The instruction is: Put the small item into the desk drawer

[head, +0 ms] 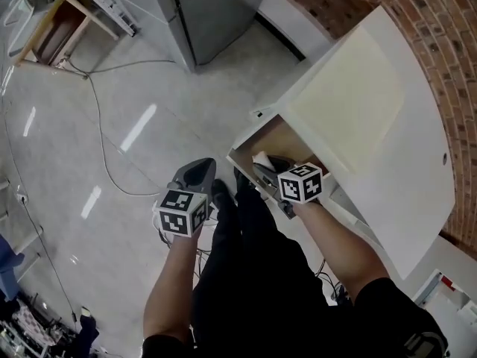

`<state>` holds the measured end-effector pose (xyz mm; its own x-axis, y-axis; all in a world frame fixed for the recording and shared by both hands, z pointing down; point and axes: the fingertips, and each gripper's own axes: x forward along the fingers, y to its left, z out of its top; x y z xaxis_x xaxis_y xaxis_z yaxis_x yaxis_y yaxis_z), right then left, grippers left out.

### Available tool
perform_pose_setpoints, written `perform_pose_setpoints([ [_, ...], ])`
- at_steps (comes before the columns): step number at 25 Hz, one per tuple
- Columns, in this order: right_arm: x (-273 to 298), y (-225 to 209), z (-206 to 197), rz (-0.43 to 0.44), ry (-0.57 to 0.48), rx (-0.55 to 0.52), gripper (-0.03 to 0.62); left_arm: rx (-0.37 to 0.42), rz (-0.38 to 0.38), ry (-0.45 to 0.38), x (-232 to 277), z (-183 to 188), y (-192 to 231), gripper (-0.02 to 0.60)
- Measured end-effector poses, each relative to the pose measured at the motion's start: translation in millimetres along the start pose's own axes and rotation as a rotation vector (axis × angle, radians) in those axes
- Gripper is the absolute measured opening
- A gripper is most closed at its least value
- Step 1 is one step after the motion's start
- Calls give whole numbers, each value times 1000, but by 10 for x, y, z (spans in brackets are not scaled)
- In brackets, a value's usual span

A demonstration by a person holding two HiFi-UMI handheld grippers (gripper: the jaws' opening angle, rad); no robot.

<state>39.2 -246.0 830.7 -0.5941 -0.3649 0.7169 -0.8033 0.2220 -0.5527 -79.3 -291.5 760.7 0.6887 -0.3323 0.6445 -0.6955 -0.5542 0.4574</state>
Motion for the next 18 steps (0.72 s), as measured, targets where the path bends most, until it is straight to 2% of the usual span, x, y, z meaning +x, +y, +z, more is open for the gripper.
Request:
perform_pose_setpoints([
  [5,404,-392,-155,-36,35,89,165,-29,-11,30,275,-243,50,11],
  [9,704,-566,-280,-59,95,108,166,-42,-18,39,411,-403,124,12],
  [15,983,-816,-553,-109,195,139,166,-66,-16,41,418,-556,189,11],
  [18,1098,-904,-587,-136,209,161,164,-75,-6,44,351,-636,262,11],
])
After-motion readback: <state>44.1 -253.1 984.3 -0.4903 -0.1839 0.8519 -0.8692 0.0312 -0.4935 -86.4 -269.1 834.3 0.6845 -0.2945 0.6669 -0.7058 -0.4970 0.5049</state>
